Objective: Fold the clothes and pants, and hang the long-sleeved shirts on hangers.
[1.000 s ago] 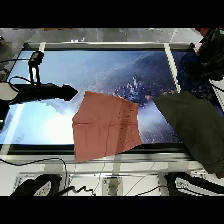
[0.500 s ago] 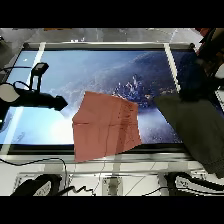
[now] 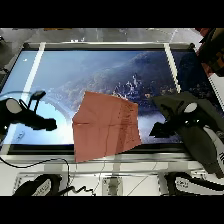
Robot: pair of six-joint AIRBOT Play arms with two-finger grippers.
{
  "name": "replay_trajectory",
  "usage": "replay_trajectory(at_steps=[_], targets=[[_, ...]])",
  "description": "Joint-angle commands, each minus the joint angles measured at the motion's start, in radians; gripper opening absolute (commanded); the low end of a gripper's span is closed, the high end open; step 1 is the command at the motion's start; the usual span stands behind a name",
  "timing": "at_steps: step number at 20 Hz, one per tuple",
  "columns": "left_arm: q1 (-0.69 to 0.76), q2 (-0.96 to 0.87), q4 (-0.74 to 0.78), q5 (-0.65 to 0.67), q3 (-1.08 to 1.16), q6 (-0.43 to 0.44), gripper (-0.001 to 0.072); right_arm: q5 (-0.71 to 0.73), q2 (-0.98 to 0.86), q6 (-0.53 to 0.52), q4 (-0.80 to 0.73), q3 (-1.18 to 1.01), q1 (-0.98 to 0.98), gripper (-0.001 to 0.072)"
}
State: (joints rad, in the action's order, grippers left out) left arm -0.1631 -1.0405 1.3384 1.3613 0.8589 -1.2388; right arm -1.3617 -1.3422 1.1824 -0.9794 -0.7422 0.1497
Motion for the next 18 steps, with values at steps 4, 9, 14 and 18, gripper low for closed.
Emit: replay_trajectory(at_steps=[4, 9, 14, 18], targets=[[-0.143, 0.001, -0.164, 0.028, -0.216, 0.065, 0.0443, 0.142, -0.072, -0.079, 0.208, 0.137, -0.081, 0.0430], [-0.149, 0.001, -0.188, 0.027, -0.314, 0.077, 0.0442, 0.209, -0.132, -0.155, 0.314, 0.136, -0.121, 0.0421], [-0.149, 0.001, -0.222, 0.027, -0.417, 0.106, 0.0442, 0.207, -0.138, -0.209, 0.314, 0.136, -0.121, 0.0040], [-0.144, -0.001, -0.284, 0.013, -0.444, 0.148, 0.0442, 0.212, -0.137, -0.257, 0.332, 0.135, -0.121, 0.0020]])
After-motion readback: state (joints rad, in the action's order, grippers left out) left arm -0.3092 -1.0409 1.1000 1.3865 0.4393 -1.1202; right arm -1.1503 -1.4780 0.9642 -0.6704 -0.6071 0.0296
